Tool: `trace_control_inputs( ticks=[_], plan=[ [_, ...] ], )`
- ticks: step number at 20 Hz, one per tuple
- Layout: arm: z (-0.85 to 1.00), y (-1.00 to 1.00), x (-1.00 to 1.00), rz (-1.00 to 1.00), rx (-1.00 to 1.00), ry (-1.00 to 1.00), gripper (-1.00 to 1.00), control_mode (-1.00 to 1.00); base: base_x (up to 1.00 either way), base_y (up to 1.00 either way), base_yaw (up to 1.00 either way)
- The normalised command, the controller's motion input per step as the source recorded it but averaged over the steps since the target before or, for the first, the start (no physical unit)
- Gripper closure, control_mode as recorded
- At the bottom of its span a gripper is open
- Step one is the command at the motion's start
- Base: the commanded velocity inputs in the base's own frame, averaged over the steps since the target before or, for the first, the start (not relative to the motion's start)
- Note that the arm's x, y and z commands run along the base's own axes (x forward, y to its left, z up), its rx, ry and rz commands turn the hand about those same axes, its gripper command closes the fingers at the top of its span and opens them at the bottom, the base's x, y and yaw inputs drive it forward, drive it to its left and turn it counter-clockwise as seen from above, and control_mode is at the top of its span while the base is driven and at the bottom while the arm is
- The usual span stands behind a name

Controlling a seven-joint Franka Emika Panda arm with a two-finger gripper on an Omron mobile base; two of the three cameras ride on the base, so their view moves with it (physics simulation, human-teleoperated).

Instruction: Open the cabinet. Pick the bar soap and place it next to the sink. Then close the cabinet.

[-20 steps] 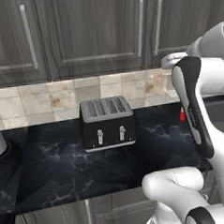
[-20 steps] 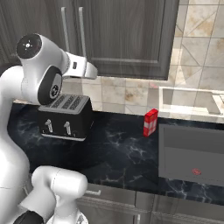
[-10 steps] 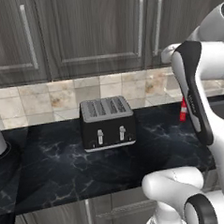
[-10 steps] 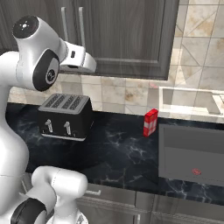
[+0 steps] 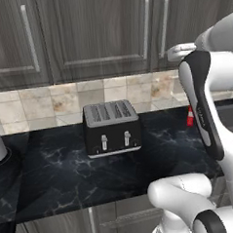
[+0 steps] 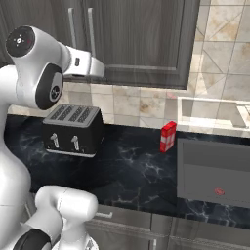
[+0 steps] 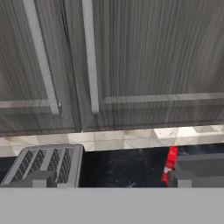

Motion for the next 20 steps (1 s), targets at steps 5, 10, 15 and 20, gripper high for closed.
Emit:
trace_control_inputs(
  ticks=[5,10,15,20],
  plan=[
    [0.44,0.08,0.0,0.0,0.0,-0.02,-1.0,-1.0,0.0,0.0,0.0],
    [0.58,0.06,0.0,0.0,0.0,0.0,-1.0,-1.0,0.0,0.0,0.0],
    [0.25,0.01,0.0,0.0,0.0,0.0,-1.0,-1.0,0.0,0.0,0.0],
    [-0.05,0.04,0.14,0.02,0.0,0.0,-1.0,-1.0,0.0,0.0,0.0]
  ],
)
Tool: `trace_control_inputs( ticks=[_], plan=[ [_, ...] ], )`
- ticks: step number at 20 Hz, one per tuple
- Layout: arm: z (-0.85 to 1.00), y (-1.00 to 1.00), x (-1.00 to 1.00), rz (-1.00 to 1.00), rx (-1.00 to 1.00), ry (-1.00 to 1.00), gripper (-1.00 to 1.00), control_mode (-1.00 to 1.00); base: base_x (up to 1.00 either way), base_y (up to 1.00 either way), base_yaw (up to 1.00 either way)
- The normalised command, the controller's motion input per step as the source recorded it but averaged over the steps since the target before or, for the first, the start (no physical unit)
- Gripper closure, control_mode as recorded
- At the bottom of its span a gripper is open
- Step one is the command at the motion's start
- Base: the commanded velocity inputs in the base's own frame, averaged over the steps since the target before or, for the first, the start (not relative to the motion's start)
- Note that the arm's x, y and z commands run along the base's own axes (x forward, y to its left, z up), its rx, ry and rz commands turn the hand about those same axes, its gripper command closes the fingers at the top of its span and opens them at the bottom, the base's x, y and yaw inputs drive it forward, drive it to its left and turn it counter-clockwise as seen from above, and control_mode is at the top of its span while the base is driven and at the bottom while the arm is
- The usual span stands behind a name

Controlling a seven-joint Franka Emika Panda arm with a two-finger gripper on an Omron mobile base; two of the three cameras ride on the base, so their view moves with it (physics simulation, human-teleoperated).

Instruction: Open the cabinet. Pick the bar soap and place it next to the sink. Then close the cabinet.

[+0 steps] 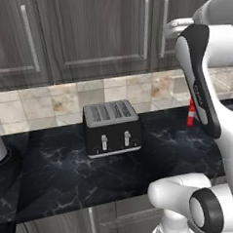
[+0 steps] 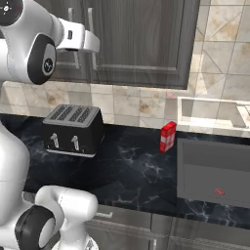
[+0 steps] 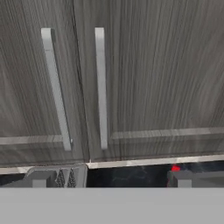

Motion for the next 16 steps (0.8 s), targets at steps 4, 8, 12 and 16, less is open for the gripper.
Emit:
trace_control_inputs(
  ticks=[4,8,12,16],
  plan=[
    [-0.47,0.06,0.16,0.0,0.0,0.0,-1.0,-1.0,0.0,0.0,0.0],
    [-0.42,0.1,0.09,0.0,0.0,0.0,-1.0,-1.0,0.0,0.0,0.0],
    [-0.01,0.12,0.0,0.02,0.03,0.0,-1.0,-1.0,0.0,0.0,0.0],
    [0.0,0.07,0.0,0.03,0.04,0.0,-1.0,-1.0,0.0,0.0,0.0]
  ],
)
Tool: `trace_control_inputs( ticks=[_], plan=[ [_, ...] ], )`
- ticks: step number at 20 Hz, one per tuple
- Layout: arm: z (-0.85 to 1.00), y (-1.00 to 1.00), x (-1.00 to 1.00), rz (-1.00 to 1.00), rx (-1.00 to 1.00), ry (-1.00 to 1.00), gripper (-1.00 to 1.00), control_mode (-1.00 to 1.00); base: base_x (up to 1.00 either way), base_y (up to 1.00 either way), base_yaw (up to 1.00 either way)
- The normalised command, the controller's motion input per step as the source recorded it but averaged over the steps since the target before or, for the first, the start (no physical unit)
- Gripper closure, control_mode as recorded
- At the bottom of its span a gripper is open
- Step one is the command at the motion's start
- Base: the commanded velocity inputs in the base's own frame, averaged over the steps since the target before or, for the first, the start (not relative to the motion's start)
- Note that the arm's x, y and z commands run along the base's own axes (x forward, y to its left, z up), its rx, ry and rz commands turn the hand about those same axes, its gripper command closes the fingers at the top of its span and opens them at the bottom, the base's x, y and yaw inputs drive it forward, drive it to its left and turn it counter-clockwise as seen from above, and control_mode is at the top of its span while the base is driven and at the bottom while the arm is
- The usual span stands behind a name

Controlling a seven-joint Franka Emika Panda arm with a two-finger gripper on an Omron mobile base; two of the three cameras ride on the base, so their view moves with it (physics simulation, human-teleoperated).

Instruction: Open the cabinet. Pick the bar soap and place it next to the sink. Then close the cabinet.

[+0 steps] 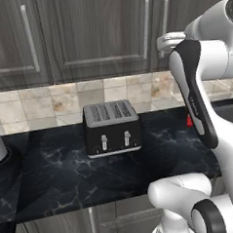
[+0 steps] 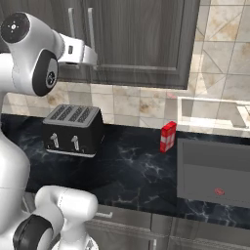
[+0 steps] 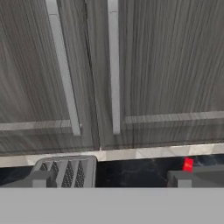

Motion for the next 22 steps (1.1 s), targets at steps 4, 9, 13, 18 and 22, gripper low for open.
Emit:
trace_control_inputs(
  ticks=[4,9,13,18,22],
  plan=[
    [0.0,0.02,0.0,0.01,0.0,0.0,-1.0,-1.0,0.0,0.0,0.0],
    [0.0,-0.12,0.0,0.0,0.0,0.0,-1.0,-1.0,0.0,0.0,0.0],
    [0.0,-0.29,0.0,0.0,0.0,0.0,-1.0,-1.0,0.0,0.0,0.0],
    [0.0,-0.24,0.1,0.0,0.0,0.0,-1.0,-1.0,0.0,0.0,0.0],
    [0.0,0.0,0.09,0.0,0.0,0.0,-1.0,-1.0,0.0,0.0,0.0]
  ],
)
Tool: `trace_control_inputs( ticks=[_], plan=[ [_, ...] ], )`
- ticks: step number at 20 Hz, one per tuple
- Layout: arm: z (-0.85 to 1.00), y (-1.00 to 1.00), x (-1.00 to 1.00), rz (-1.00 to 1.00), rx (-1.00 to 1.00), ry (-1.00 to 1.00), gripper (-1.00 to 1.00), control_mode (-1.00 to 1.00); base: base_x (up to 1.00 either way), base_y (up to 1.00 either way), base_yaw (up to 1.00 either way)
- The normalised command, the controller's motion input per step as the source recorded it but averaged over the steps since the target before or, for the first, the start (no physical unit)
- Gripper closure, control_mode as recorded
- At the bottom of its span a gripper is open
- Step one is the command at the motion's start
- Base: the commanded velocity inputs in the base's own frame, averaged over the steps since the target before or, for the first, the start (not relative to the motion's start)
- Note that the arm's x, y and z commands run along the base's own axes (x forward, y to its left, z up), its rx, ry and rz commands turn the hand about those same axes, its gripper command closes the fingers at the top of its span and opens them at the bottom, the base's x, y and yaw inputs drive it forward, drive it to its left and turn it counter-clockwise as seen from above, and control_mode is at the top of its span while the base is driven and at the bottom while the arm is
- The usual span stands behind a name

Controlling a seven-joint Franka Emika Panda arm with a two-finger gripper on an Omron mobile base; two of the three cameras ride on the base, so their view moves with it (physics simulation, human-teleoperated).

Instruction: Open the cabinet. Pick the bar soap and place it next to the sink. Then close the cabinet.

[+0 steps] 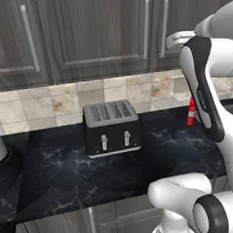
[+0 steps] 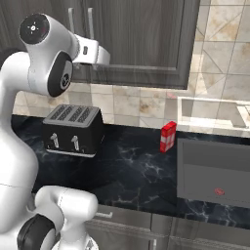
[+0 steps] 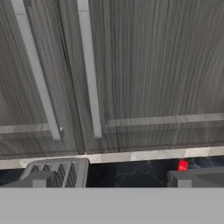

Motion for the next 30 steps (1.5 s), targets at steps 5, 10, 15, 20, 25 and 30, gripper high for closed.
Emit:
trace_control_inputs(
  ticks=[5,10,15,20,25,30],
  plan=[
    [0.0,0.21,0.18,0.0,0.0,0.02,-1.0,-1.0,0.0,0.0,0.0],
    [0.0,0.43,0.36,0.0,0.0,0.05,-1.0,-1.0,0.0,0.0,0.0],
    [0.0,0.18,0.3,0.0,0.0,0.01,-1.0,-1.0,0.0,0.0,0.0],
    [0.0,0.0,0.21,0.0,0.0,0.0,-1.0,-1.0,0.0,0.0,0.0],
    [0.0,0.0,0.08,0.0,0.0,0.0,-1.0,-1.0,0.0,0.0,0.0],
    [0.0,-0.11,0.0,0.0,0.0,0.0,-1.0,-1.0,0.0,0.0,0.0]
  ],
)
